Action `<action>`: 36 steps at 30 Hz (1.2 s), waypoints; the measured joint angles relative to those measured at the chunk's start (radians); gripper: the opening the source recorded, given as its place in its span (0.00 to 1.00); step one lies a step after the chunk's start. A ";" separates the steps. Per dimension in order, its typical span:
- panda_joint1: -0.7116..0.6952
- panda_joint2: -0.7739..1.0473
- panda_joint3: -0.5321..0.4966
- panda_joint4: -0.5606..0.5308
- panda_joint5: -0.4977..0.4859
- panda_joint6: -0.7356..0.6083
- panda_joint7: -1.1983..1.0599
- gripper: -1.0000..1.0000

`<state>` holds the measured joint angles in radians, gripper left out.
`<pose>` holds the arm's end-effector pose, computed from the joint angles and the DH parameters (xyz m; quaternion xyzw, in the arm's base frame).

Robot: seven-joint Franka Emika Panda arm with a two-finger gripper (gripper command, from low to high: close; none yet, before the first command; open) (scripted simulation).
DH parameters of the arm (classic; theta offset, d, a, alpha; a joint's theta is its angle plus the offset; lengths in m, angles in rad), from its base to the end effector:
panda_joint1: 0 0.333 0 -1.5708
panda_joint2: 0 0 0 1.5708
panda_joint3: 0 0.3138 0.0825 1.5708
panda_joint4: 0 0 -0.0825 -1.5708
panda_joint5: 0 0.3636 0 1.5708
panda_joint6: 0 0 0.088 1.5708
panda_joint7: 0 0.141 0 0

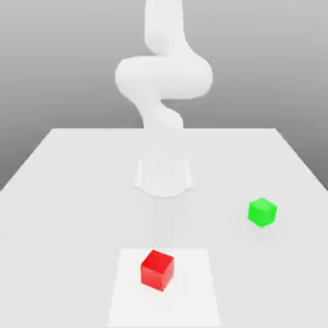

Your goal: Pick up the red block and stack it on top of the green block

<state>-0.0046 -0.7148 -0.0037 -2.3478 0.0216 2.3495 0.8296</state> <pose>0.3836 -0.0027 0.6353 -0.8537 0.3850 -0.3170 0.1502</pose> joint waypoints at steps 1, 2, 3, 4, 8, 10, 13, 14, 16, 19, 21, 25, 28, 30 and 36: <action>-0.002 0.042 -0.001 -0.022 0.010 0.024 0.015 0.50; -0.004 0.082 -0.001 -0.044 0.019 0.047 0.029 0.50; -0.006 0.120 -0.001 -0.064 0.027 0.068 0.043 0.50; -0.007 0.158 0.000 -0.085 0.034 0.090 0.058 0.50; -0.017 0.304 0.009 -0.164 0.056 0.174 0.119 0.50; -0.020 0.377 0.013 -0.204 0.060 0.215 0.154 0.50; -0.032 0.486 0.026 -0.264 0.059 0.279 0.212 0.50; -0.036 0.522 0.029 -0.284 0.055 0.300 0.234 0.50; -0.043 0.594 0.034 -0.324 0.041 0.343 0.283 0.50; -0.051 0.701 0.029 -0.384 -0.003 0.406 0.372 0.50; -0.050 0.773 0.023 -0.394 -0.023 0.460 0.401 0.50; -0.044 0.917 0.016 -0.379 -0.036 0.581 0.415 0.50; -0.042 0.972 0.013 -0.372 -0.038 0.628 0.417 0.00; -0.042 0.972 0.014 -0.372 -0.039 0.628 0.418 0.00; -0.046 0.912 0.017 -0.380 -0.040 0.578 0.418 0.00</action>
<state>-0.0505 0.1977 0.0136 -2.7281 -0.0180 2.9274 1.2479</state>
